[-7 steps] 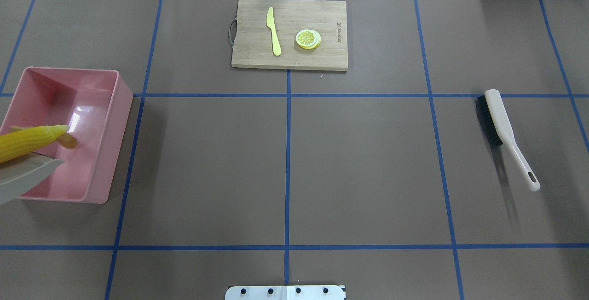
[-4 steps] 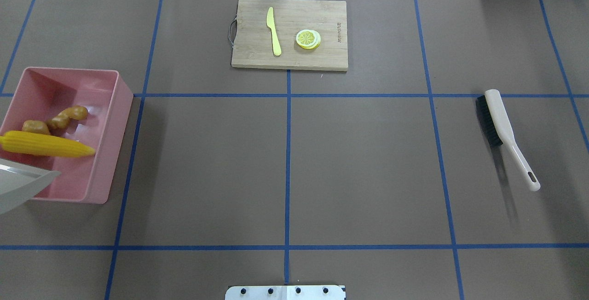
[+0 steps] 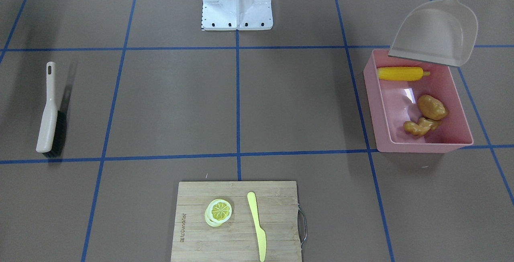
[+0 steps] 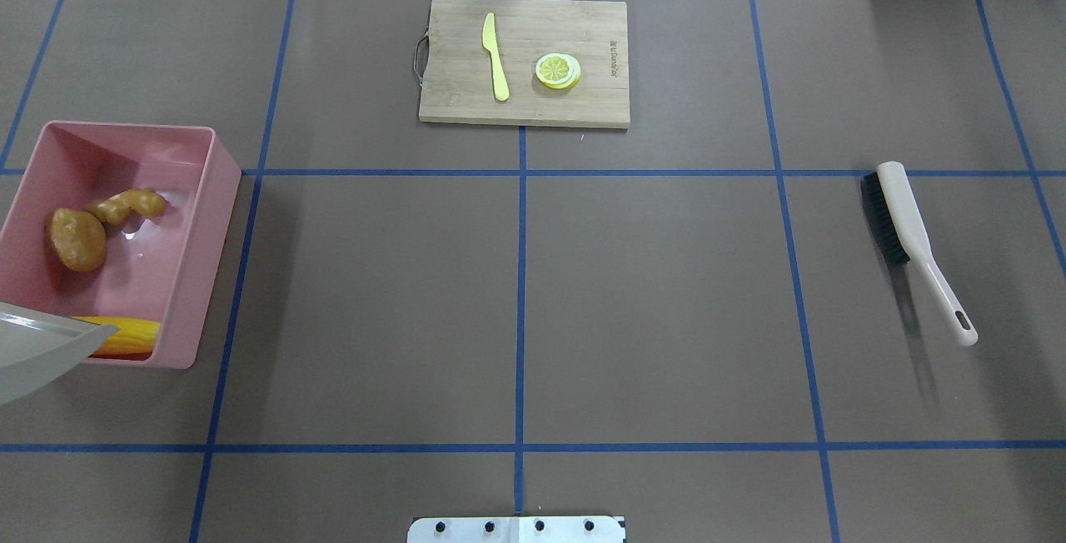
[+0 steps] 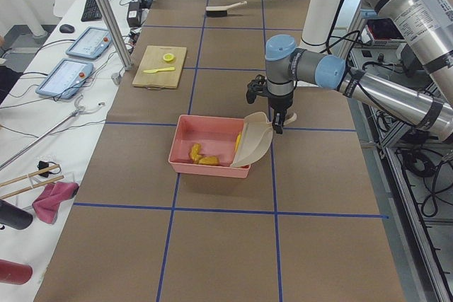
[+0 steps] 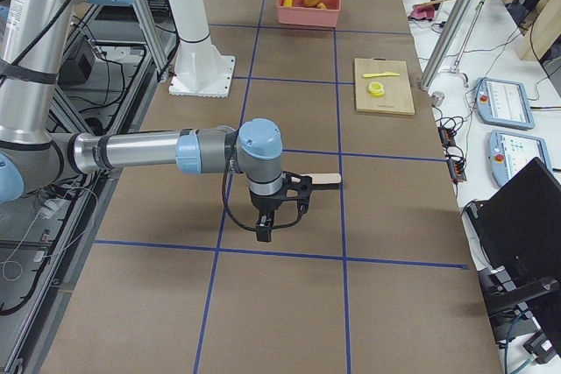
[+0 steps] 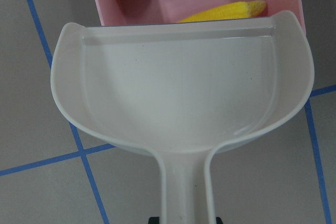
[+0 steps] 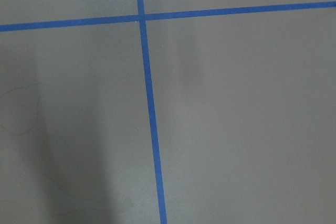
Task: Sweep and dump trash into bin
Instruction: 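Tip the dustpan over the pink bin with the left gripper to dump the items, then bring the empty dustpan back and lower it onto the table with the left gripper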
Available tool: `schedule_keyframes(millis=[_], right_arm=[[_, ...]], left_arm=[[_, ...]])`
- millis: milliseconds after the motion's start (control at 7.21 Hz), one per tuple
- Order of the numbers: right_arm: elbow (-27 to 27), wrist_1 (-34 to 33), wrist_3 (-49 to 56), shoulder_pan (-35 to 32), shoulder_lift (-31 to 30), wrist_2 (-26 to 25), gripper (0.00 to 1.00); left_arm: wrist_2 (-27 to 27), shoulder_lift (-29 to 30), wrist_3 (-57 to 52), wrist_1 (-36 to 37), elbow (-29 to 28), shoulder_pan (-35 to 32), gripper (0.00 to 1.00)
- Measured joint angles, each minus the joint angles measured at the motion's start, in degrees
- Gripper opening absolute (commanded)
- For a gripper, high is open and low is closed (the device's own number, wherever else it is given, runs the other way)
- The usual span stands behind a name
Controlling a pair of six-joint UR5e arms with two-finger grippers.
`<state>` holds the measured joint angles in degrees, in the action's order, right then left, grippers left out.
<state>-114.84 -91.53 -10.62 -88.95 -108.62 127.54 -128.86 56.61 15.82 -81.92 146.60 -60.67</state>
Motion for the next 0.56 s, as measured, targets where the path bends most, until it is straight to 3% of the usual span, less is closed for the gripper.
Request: schedule_keyframes(millis=[278,555], right_arm=[[-1.3,0.0,-0.1,0.0,0.1,-0.2,1.00],[2.7,1.4,-0.1,0.0,0.7,-4.3,1.00]], left_arm=[[0.4,0.0,0.0,-0.4,1.2,-2.4,0.00],[4.3,1.2,0.1,-5.7,1.5,-6.3,0.00]])
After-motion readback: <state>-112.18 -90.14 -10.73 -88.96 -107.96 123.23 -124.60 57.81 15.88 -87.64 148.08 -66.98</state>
